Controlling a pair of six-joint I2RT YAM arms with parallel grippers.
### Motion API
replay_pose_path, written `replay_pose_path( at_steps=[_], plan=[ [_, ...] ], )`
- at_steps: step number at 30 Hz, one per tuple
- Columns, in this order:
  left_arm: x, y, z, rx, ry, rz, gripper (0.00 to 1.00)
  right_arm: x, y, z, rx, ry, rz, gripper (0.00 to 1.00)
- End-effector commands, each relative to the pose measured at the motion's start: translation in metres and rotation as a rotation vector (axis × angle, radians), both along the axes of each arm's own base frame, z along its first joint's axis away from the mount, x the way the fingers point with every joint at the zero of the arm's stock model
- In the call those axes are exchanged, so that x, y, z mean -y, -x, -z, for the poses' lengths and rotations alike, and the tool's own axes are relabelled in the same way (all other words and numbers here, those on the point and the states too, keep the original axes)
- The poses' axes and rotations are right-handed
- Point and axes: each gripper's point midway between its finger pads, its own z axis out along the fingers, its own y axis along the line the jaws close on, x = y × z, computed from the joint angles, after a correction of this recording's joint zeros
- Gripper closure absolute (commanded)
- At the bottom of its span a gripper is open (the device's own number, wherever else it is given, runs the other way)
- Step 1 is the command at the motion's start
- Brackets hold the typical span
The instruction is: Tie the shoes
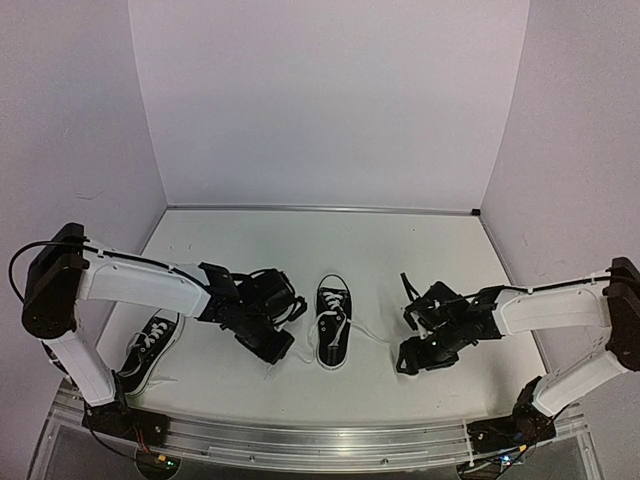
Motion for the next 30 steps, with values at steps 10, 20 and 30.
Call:
replay_pose_path(
  at_steps=[10, 20, 30],
  plan=[
    [0.076, -0.051, -0.131, 0.21, 0.397, 0.049, 1.0, -0.009, 0.003, 0.03, -0.007, 0.063, -0.064, 0.58],
    [0.079, -0.053, -0.174, 0.306, 0.49, 0.1, 1.0, -0.042, -0.057, -0.073, 0.277, -0.061, -0.015, 1.0],
    [0.07, -0.054, -0.187, 0.353, 0.489, 0.105, 1.0, -0.104, -0.132, -0.181, 0.476, -0.214, -0.075, 1.0]
  ],
)
